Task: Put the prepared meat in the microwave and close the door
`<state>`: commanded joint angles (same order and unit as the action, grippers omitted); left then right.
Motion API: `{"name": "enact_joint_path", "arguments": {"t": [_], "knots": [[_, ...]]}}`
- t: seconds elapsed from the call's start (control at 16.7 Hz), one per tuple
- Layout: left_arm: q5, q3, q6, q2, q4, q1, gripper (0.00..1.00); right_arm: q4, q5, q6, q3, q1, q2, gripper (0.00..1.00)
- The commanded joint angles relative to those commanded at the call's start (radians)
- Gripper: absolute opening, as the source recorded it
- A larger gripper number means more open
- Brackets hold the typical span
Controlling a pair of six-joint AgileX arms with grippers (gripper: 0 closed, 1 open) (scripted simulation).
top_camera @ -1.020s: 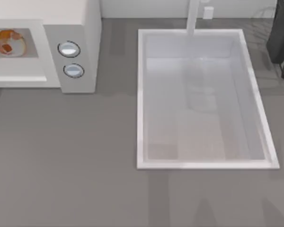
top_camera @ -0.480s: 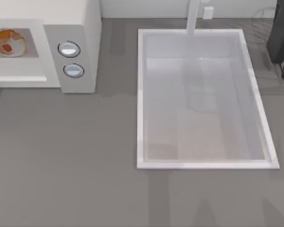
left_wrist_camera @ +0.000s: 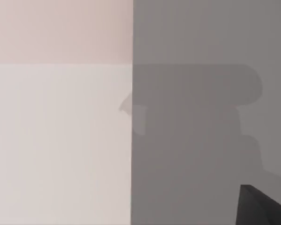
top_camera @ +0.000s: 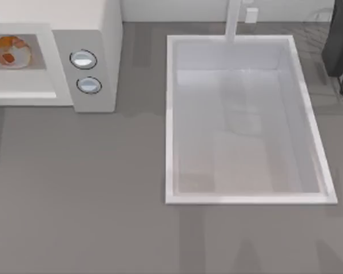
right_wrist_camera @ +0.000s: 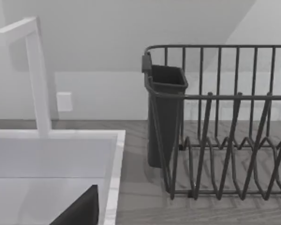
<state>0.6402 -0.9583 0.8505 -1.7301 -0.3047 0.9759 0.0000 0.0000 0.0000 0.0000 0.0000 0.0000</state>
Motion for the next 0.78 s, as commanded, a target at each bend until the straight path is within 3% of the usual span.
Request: {"name": "enact_joint_path", "arguments": {"t": [0.3,0.78], "knots": [[-0.053,0.227,-0.115,0.18,0.101,-0.101,0.0,0.0,0.0,0.0,0.0,0.0,0.0,1.0],[-0.078,0.289,-0.167,0.243,0.127,-0.154,0.0,0.0,0.0,0.0,0.0,0.0,0.0,1.0]]}}
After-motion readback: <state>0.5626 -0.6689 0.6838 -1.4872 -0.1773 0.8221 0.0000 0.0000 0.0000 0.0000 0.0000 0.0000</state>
